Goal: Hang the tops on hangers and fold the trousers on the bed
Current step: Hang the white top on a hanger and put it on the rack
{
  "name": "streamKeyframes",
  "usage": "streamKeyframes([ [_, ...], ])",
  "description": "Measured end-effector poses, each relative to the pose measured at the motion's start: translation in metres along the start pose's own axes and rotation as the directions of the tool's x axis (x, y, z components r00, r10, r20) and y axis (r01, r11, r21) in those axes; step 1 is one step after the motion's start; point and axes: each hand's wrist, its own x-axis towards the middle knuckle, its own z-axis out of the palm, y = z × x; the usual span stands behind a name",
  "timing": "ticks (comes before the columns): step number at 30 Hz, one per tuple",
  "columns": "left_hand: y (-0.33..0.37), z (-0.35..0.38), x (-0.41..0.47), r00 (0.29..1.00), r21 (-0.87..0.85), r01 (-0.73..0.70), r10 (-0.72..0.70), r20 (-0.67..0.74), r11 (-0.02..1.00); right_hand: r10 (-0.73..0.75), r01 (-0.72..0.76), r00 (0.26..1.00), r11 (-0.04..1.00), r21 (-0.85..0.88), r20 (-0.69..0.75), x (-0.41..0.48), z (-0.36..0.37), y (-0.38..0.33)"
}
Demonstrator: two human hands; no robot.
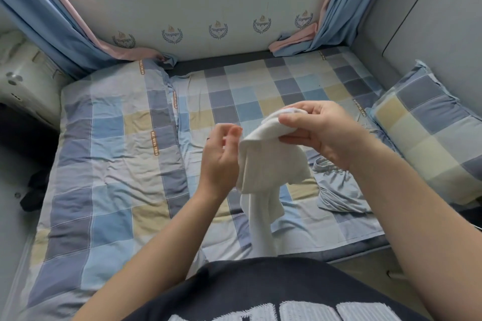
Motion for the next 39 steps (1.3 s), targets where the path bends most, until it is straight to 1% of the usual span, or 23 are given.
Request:
streamKeyframes([
  [2, 0.008, -0.009, 0.003, 0.985, -0.164, 0.055, -0.026, 0.171, 0.985, -0.016, 0.015, 1.0, 0.999, 0.035, 0.024, 0.001, 0.002, -0.005],
  [4, 0.017, -0.011, 0.003, 0.958, -0.131, 0.07, -0.03, 0.284, 0.989, -0.034, 0.028, 0.996, 0.997, 0.073, 0.078, 0.002, 0.008, -0.008],
  [5, 0.021, -0.009, 0.004, 0.958, -0.078, 0.059, -0.035, 0.283, 0.995, -0.049, 0.04, 0.994, 0.996, 0.084, 0.099, 0.003, 0.011, -0.009],
  [6, 0.024, -0.006, 0.006, 0.97, -0.051, 0.054, -0.041, 0.239, 0.997, -0.065, 0.057, 0.991, 0.996, 0.075, 0.113, 0.003, 0.015, -0.009],
  [8, 0.029, -0.003, 0.011, 0.987, -0.087, 0.106, -0.094, 0.133, 0.991, -0.11, 0.113, 0.991, 0.993, -0.042, 0.081, 0.004, 0.022, -0.009],
  [11, 0.033, -0.002, 0.014, 0.965, -0.248, 0.261, -0.246, 0.089, 0.933, -0.249, 0.226, 0.967, 0.932, -0.284, -0.047, 0.01, 0.028, -0.001],
  [13, 0.034, -0.005, 0.012, 0.94, -0.348, 0.338, -0.33, 0.084, 0.875, -0.285, 0.25, 0.957, 0.909, -0.333, -0.059, 0.016, 0.025, 0.011],
  [14, 0.034, -0.007, 0.012, 0.924, -0.393, 0.375, -0.375, 0.078, 0.84, -0.258, 0.229, 0.965, 0.903, -0.365, -0.034, 0.019, 0.022, 0.019],
  [16, 0.037, -0.012, 0.011, 0.893, -0.46, 0.424, -0.445, 0.069, 0.78, -0.122, 0.155, 0.987, 0.901, -0.405, 0.106, 0.019, 0.018, 0.039],
  [18, 0.041, -0.017, 0.011, 0.878, -0.498, 0.439, -0.475, 0.06, 0.748, 0.072, 0.028, 0.962, 0.934, -0.357, 0.262, 0.016, 0.02, 0.062],
  [19, 0.042, -0.019, 0.012, 0.873, -0.503, 0.442, -0.485, 0.051, 0.743, 0.152, -0.029, 0.94, 0.928, -0.372, 0.306, 0.015, 0.023, 0.076],
  [21, 0.045, -0.024, 0.013, 0.867, -0.51, 0.446, -0.496, 0.044, 0.736, 0.228, -0.056, 0.921, 0.881, -0.47, 0.317, 0.014, 0.025, 0.102],
  [24, 0.045, -0.034, 0.016, 0.861, -0.498, 0.448, -0.509, 0.016, 0.742, 0.199, -0.031, 0.953, 0.812, -0.582, 0.226, 0.019, 0.019, 0.131],
  [26, 0.044, -0.042, 0.019, 0.841, -0.5, 0.458, -0.541, -0.025, 0.735, 0.172, -0.052, 0.971, 0.826, -0.562, 0.164, 0.018, 0.014, 0.139],
  [27, 0.041, -0.046, 0.021, 0.827, -0.491, 0.461, -0.558, -0.063, 0.739, 0.141, -0.049, 0.982, 0.829, -0.557, 0.124, 0.018, 0.01, 0.142],
  [29, 0.028, -0.055, 0.025, 0.807, -0.42, 0.452, -0.561, -0.184, 0.787, 0.057, -0.01, 0.996, 0.827, -0.563, 0.065, 0.017, 0.006, 0.141],
  [31, 0.009, -0.064, 0.029, 0.801, -0.302, 0.413, -0.5, -0.328, 0.859, -0.002, 0.005, 1.0, 0.856, -0.516, 0.006, 0.015, 0.003, 0.132],
  [33, -0.004, -0.068, 0.026, 0.821, -0.177, 0.391, -0.429, -0.378, 0.903, -0.051, 0.019, 0.997, 0.908, -0.419, -0.064, 0.014, 0.0, 0.121],
  [35, -0.011, -0.063, 0.018, 0.84, 0.038, 0.384, -0.332, -0.43, 0.923, -0.09, 0.049, 0.989, 0.951, -0.305, -0.122, 0.013, 0.002, 0.106],
  [36, -0.008, -0.057, 0.011, 0.863, 0.154, 0.351, -0.256, -0.436, 0.923, -0.108, 0.067, 0.983, 0.963, -0.26, -0.148, 0.013, 0.004, 0.098],
  [37, -0.007, -0.05, 0.004, 0.902, 0.232, 0.292, -0.186, -0.389, 0.928, -0.114, 0.076, 0.978, 0.974, -0.212, -0.175, 0.013, 0.007, 0.09],
  [38, -0.007, -0.042, -0.002, 0.946, 0.238, 0.229, -0.158, -0.284, 0.944, -0.112, 0.081, 0.974, 0.984, -0.156, -0.198, 0.013, 0.01, 0.082],
  [39, -0.003, -0.034, -0.007, 0.972, 0.191, 0.214, -0.19, -0.136, 0.958, -0.108, 0.088, 0.968, 0.991, -0.098, -0.225, 0.014, 0.013, 0.075],
])
